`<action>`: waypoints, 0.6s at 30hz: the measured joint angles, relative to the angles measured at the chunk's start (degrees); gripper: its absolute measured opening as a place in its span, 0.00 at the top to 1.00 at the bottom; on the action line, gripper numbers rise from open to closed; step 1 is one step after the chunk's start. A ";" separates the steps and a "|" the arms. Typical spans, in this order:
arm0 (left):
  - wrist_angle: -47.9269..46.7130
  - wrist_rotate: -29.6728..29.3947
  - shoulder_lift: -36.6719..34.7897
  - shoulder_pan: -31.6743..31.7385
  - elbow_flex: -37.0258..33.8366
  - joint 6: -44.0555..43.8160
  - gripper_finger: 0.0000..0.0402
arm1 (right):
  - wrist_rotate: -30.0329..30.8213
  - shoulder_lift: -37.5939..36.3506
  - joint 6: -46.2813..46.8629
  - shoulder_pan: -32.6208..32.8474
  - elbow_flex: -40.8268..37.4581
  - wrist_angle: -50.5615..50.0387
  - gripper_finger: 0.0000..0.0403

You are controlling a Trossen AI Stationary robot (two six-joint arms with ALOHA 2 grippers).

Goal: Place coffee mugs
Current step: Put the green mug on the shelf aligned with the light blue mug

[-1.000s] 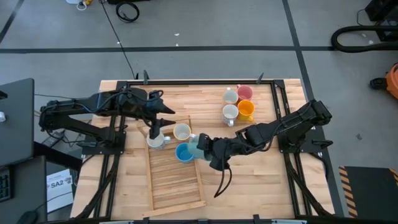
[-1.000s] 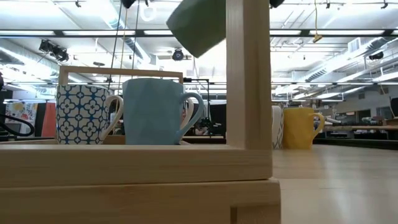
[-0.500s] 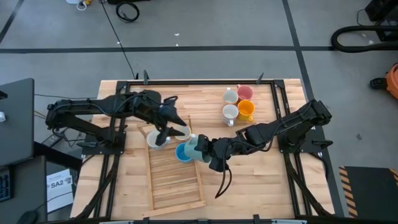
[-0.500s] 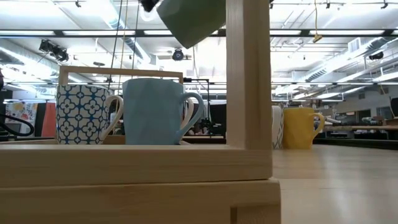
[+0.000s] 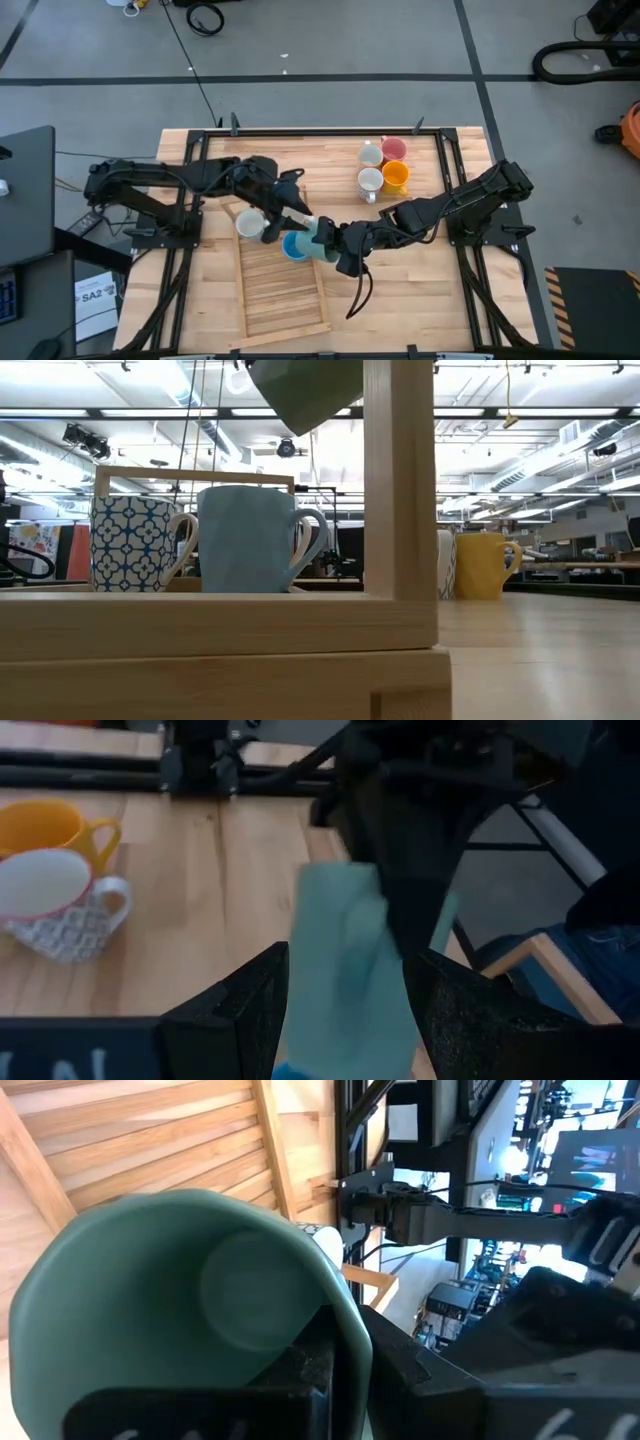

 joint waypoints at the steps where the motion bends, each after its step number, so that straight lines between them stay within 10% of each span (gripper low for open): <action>1: 0.27 0.00 0.19 -0.31 0.03 0.01 0.49 | 0.00 0.00 0.00 0.00 0.00 -0.01 0.91; 18: 1.38 -0.68 0.20 -1.43 -0.02 -0.03 0.50 | 0.01 0.00 0.00 0.01 0.00 3.96 0.91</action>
